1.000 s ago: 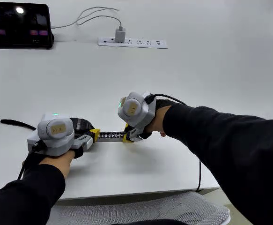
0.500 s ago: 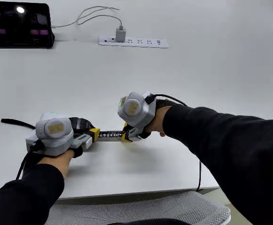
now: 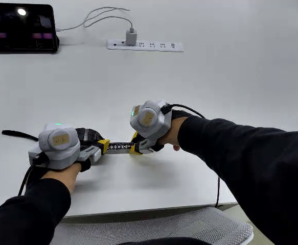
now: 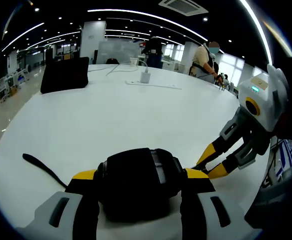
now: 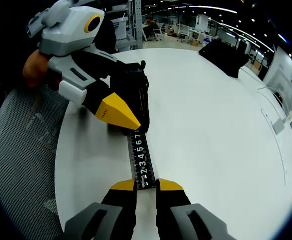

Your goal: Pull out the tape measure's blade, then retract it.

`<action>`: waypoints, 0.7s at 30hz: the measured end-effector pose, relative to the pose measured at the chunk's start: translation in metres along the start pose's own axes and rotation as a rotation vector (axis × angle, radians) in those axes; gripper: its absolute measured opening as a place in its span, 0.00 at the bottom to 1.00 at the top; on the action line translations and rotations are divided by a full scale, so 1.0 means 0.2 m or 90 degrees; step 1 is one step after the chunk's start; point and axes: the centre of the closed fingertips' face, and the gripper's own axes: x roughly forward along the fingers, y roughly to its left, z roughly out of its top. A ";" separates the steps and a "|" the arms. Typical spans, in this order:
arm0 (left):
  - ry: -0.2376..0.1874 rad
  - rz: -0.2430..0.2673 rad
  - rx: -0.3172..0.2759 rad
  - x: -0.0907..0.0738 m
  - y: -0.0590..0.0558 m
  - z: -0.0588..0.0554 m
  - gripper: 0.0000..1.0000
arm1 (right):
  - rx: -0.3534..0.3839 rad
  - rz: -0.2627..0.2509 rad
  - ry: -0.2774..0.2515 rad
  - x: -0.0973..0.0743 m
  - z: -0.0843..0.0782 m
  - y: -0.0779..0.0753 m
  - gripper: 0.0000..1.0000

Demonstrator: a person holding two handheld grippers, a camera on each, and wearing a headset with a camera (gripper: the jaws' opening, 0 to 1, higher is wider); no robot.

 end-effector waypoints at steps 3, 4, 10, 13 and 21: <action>0.000 0.000 -0.001 0.00 0.00 0.00 0.61 | 0.014 0.000 -0.007 0.00 0.00 0.00 0.11; 0.000 0.000 -0.001 0.00 0.00 0.00 0.61 | 0.014 0.001 -0.009 0.00 0.01 0.00 0.11; 0.000 0.000 -0.003 0.00 0.00 0.00 0.61 | 0.015 0.001 -0.013 0.01 0.02 0.01 0.11; -0.001 0.001 -0.003 0.00 0.00 0.00 0.61 | 0.019 0.002 -0.019 0.01 0.03 0.01 0.11; -0.001 0.001 -0.005 0.00 0.00 0.00 0.61 | 0.025 0.002 -0.042 0.03 0.05 0.01 0.11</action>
